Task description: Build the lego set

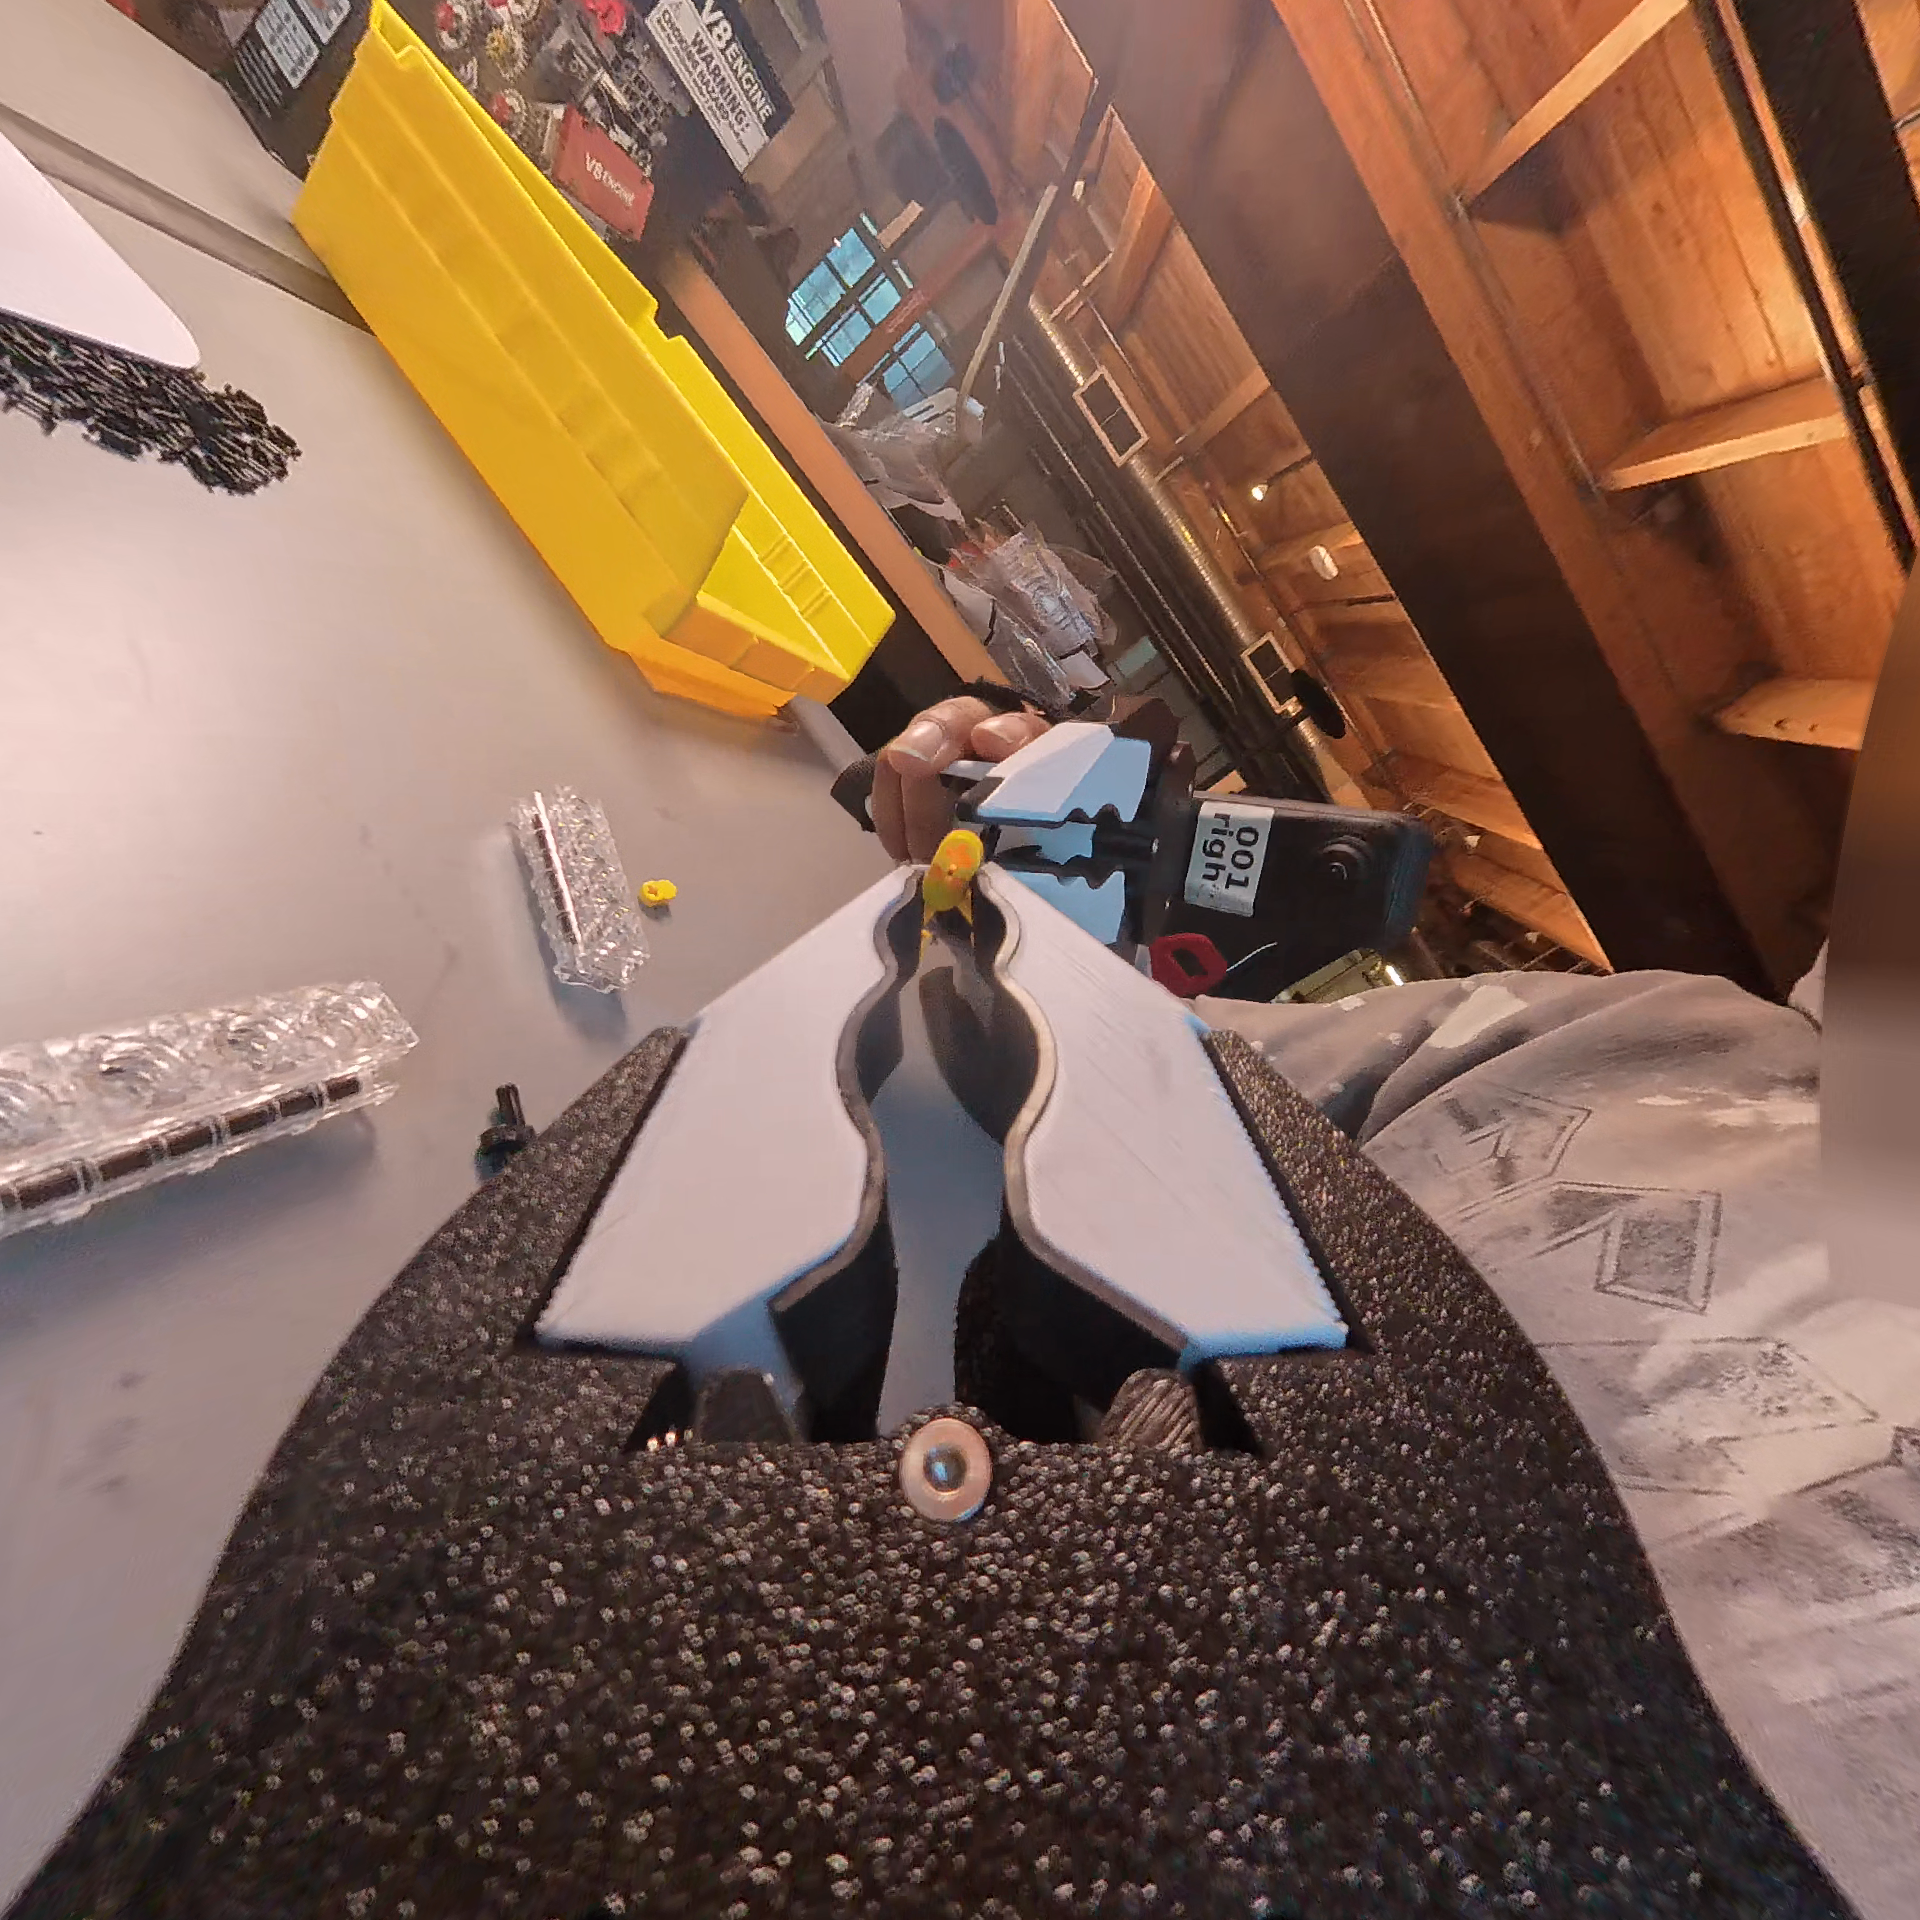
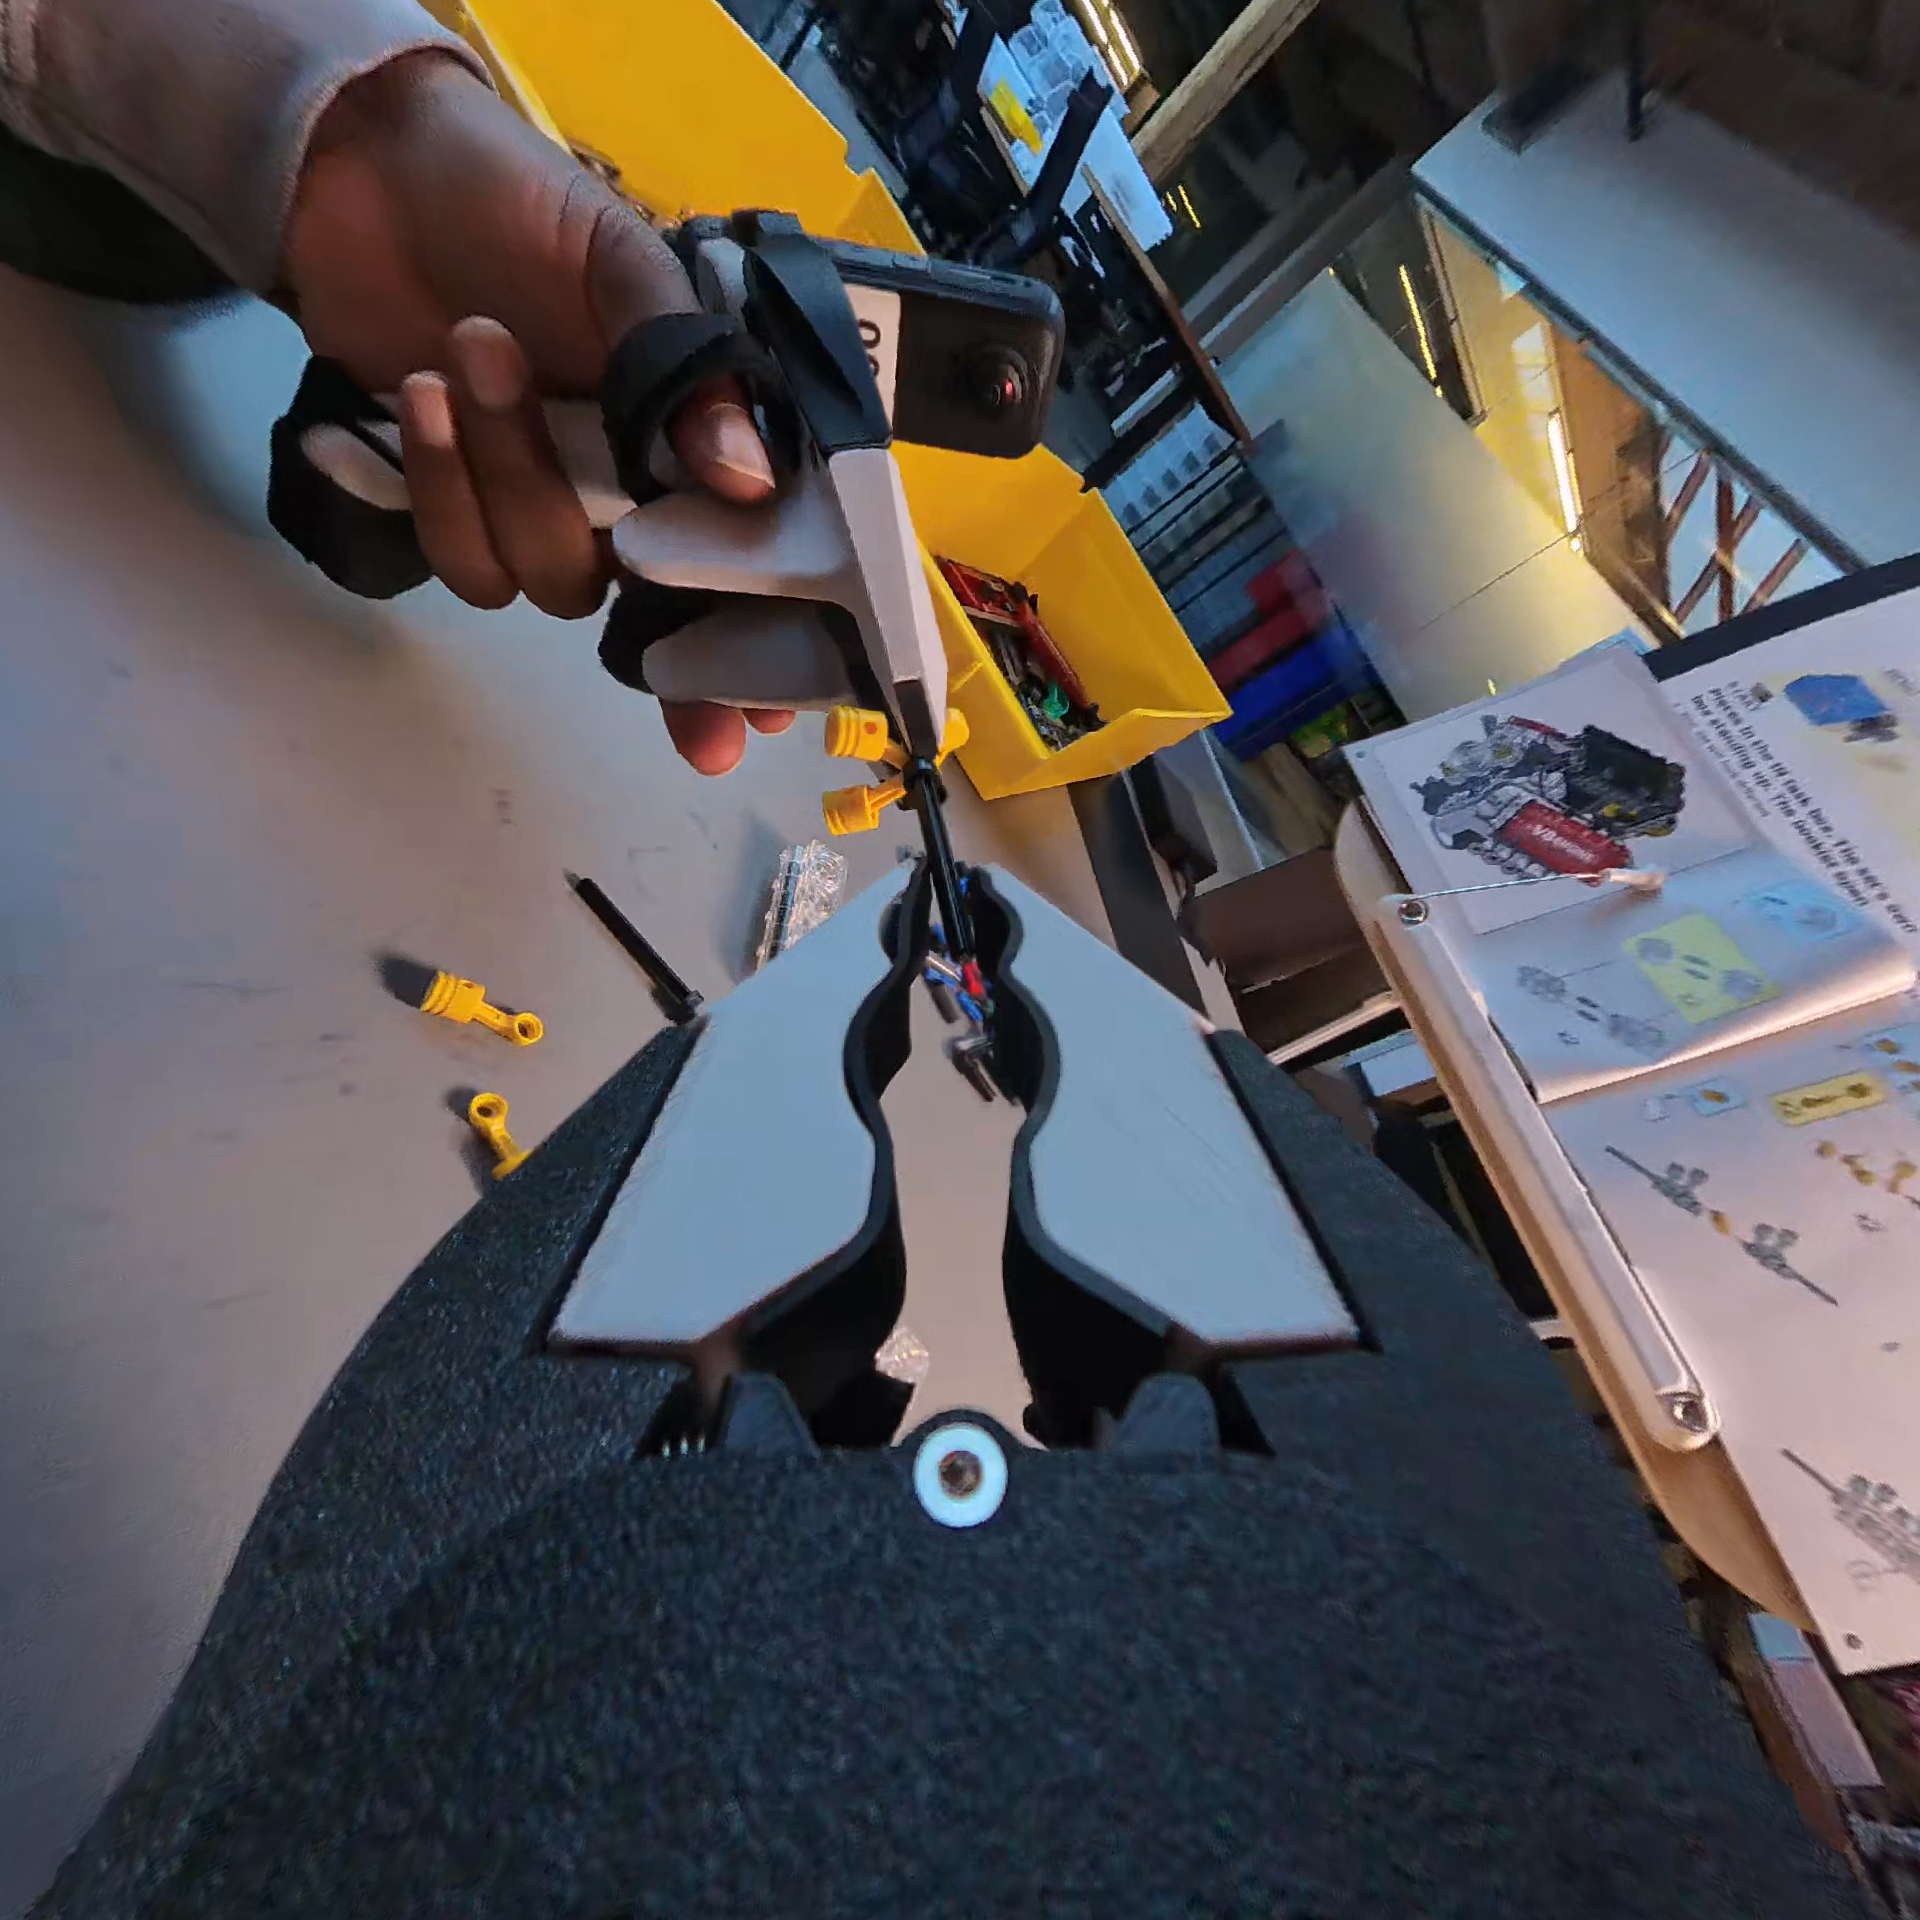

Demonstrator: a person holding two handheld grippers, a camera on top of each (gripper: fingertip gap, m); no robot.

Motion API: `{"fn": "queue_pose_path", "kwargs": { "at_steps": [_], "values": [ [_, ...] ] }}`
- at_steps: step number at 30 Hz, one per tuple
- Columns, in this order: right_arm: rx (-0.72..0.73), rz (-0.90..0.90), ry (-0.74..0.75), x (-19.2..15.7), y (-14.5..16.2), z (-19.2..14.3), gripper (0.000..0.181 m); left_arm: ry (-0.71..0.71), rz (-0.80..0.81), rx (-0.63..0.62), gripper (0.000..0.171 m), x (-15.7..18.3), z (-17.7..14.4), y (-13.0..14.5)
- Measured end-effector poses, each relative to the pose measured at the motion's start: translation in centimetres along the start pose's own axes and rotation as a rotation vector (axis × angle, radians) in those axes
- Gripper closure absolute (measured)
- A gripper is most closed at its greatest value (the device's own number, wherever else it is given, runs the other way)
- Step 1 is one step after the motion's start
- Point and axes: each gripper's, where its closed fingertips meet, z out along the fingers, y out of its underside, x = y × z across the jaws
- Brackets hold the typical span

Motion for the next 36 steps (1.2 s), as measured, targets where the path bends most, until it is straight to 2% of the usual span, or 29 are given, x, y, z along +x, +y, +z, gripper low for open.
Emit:
{"fn": "queue_pose_path", "kwargs": {
  "at_steps": [5,11,16,22,26,36],
  "values": [
    [-0.001,-0.051,-0.022,-0.6,-0.1,0.0,0.177,0.012,-0.038,0.003,0.164,-0.1,0.0,0.0],
    [0.125,0.255,-0.151,0.0,-1.4,-1.4,0.177,0.037,0.26,-0.023,0.16,2.1,-0.3,-0.5],
    [0.192,0.37,-0.216,0.0,-2.2,-1.9,0.178,0.04,0.411,-0.024,0.158,3.2,-0.3,-0.5],
    [0.203,0.375,-0.244,-0.5,-2.6,-1.9,0.177,0.072,0.367,-0.026,0.162,3.6,-0.1,-0.3],
    [0.213,0.409,-0.269,-0.6,-2.7,-2.0,0.177,0.069,0.408,-0.037,0.163,3.9,-0.1,-0.2],
    [0.217,0.634,-0.504,-2.8,-2.3,-2.5,0.177,-0.026,0.914,-0.158,0.163,4.3,0.0,1.9]
  ]
}}
